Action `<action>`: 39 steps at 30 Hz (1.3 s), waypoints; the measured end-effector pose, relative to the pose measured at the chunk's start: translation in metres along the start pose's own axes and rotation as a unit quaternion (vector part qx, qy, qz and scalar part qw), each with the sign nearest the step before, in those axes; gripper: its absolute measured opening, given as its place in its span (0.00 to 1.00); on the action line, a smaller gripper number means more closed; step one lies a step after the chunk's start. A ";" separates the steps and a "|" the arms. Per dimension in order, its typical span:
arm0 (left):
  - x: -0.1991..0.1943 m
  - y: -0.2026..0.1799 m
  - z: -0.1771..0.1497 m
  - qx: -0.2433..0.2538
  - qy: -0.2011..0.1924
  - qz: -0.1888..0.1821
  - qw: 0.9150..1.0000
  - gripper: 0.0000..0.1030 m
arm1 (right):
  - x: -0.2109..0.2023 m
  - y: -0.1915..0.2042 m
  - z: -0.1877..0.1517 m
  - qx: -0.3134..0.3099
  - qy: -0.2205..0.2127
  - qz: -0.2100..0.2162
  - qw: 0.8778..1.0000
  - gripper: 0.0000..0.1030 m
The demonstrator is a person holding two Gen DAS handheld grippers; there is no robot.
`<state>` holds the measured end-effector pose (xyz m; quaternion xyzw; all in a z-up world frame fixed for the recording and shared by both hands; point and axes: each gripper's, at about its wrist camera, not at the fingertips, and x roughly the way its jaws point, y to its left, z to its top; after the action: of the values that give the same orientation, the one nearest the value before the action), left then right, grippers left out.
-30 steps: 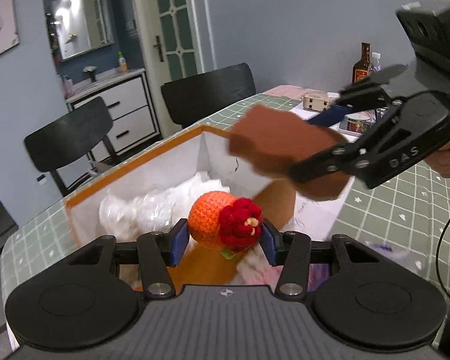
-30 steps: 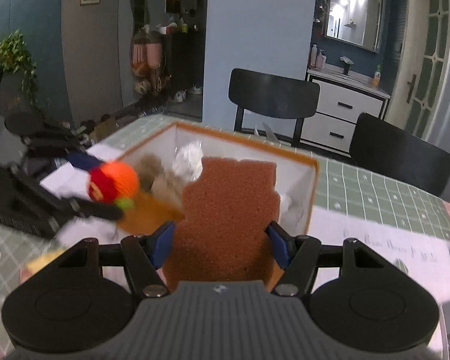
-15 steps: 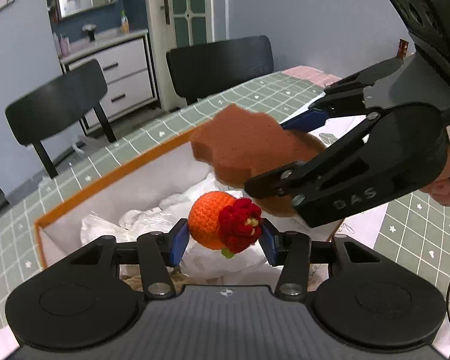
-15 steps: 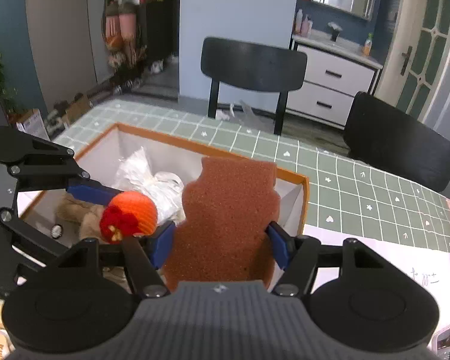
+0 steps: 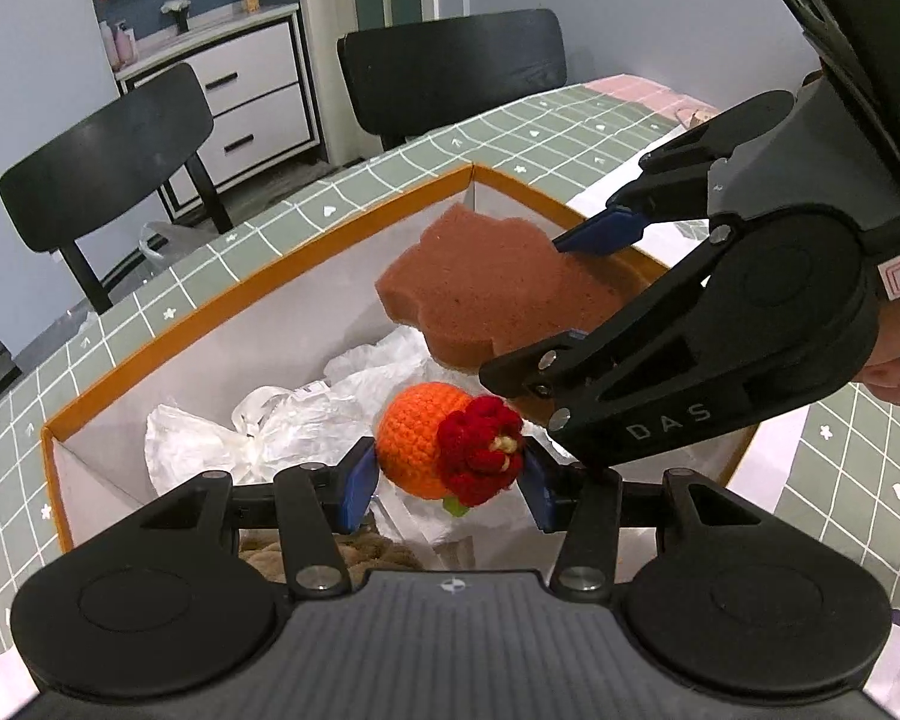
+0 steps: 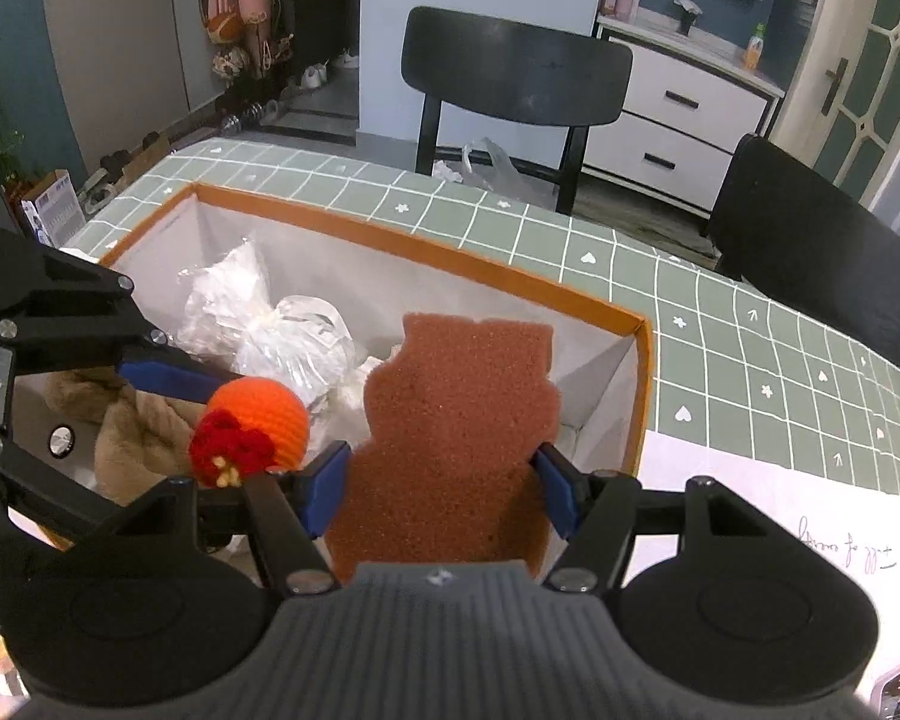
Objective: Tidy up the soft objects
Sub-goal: 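Lower into the box and open the right gripper on the sponge while the left releases the ball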
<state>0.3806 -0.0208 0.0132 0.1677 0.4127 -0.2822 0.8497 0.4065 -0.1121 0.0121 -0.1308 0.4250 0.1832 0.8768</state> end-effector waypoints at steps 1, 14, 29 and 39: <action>0.002 0.000 0.001 0.000 0.003 0.000 1.000 0.55 | 0.003 -0.001 0.001 0.000 0.004 0.001 1.000 0.63; 0.030 -0.007 0.010 0.010 0.047 0.008 0.999 0.55 | 0.034 -0.001 0.013 -0.035 0.039 -0.001 0.999 0.63; 0.052 -0.018 0.010 0.027 0.093 0.004 0.995 0.55 | 0.058 -0.001 0.013 -0.097 0.046 -0.008 0.994 0.66; 0.052 -0.013 0.011 0.016 0.092 0.007 0.996 0.59 | 0.054 0.000 0.011 -0.102 0.046 -0.009 0.994 0.69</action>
<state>0.4052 -0.0545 -0.0216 0.2096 0.4833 -0.2659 0.8074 0.4453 -0.0963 -0.0245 -0.2316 0.4426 0.2116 0.8401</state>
